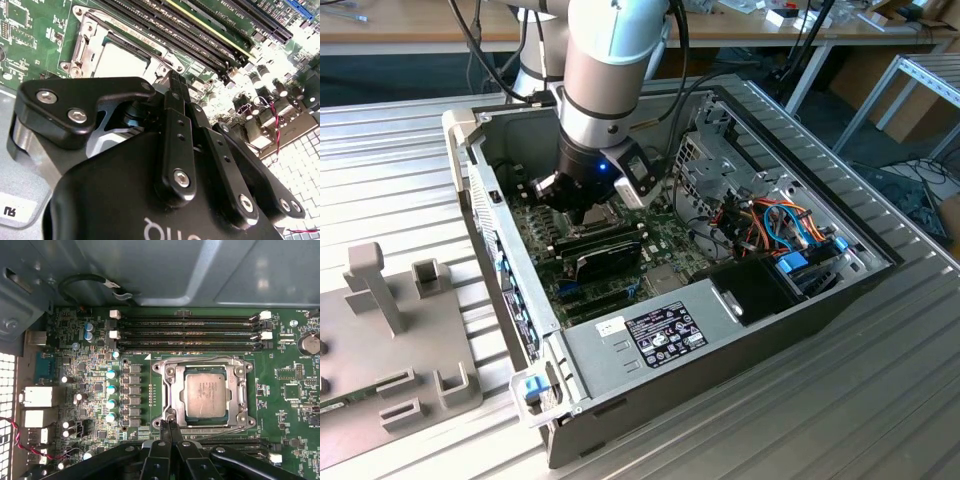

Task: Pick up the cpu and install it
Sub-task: 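Install the second cpu locking lever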

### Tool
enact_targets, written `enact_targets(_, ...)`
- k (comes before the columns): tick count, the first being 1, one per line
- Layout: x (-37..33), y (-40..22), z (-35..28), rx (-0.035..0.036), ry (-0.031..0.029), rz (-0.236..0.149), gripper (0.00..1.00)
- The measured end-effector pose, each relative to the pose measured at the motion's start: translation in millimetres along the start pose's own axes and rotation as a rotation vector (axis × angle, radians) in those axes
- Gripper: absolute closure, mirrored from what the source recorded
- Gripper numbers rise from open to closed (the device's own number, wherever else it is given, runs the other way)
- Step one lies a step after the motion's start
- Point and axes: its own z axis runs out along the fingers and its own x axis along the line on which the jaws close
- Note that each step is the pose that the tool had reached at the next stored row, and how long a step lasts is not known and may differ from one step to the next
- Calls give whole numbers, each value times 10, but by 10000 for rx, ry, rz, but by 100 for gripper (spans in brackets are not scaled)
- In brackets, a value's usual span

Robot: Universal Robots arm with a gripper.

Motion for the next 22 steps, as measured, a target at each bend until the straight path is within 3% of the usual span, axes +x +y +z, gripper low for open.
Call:
enact_targets(7, 0, -6, 4, -3, -1, 2, 89)
enact_targets(12, 0, -67, -1, -30, 0, 3, 89)
enact_targets(16, -1, -68, 0, -29, -1, 17, 89)
enact_targets(22, -5, -68, 6, -17, -75, 542, 89)
